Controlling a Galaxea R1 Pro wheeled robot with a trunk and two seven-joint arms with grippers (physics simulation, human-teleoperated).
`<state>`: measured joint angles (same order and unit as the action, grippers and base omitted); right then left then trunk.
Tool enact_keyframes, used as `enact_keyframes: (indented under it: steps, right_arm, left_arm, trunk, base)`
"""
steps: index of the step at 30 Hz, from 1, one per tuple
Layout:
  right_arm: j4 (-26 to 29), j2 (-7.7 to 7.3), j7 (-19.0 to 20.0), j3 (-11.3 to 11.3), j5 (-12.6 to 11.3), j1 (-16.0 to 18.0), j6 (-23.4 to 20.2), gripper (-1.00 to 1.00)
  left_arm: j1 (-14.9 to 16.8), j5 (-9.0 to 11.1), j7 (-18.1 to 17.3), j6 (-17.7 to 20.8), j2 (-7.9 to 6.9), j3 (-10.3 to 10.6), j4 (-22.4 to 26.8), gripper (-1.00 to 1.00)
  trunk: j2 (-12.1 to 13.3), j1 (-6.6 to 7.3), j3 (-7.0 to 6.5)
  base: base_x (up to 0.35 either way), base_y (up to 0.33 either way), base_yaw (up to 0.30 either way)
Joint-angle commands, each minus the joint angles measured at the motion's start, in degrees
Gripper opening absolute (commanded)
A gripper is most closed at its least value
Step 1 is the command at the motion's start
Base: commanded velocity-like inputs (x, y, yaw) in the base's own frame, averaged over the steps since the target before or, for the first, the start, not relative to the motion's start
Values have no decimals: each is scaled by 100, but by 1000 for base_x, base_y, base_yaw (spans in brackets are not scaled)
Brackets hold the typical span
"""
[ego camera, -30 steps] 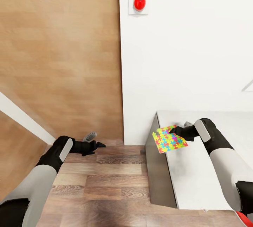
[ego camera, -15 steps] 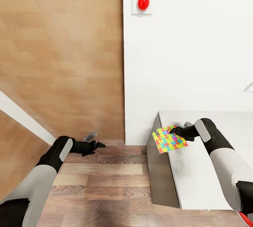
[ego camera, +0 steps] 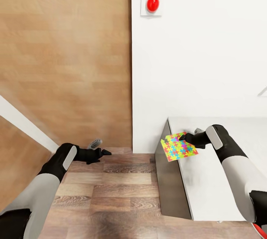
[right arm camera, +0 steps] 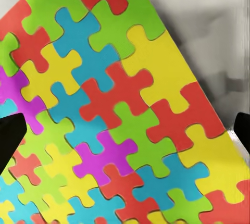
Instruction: Put all the toys in the child's room - the three board games (two on the bed and one on the table), the two jigsaw puzzles on the table, and the tennis ball on the table - inside the toy box on the table in the child's room.
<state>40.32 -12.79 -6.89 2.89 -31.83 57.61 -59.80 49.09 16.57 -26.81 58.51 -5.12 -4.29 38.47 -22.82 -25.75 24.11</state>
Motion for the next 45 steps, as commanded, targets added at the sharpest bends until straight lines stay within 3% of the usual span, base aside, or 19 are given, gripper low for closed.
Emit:
enact_keyframes:
  steps: [1, 12, 36, 41, 45]
  right_arm:
    - [6, 0, -58, 7, -60, 4, -20, 100]
    - [83, -4, -51, 10, -65, 11, -20, 100]
    - [1003, -22, 63, 102, -165, -43, -20, 100]
    - [1513, -175, 313, 191, -225, -146, -20, 100]
    - [2028, -369, 671, 241, -446, -337, -20, 100]
  left_arm:
    - [4, -40, -44, 29, 2, -20, 2, 100]
    - [3, -39, -46, 29, 2, -20, 2, 100]
    - [4, -4, -60, 23, -19, -79, 1, 100]
    - [4, 3, -122, -11, -27, -185, -13, 100]
    - [4, 10, -265, -100, -48, -311, -37, 100]
  trunk:
    - [-10, -3, 2]
    - [-10, -3, -92]
    - [-10, -3, -304]
    - [-10, -3, -348]
    - [-10, -3, -383]
  base:
    - [0, 1, -54]
    - [0, 0, -71]
    - [0, 0, -82]
    - [0, 0, -83]
    - [0, 0, -80]
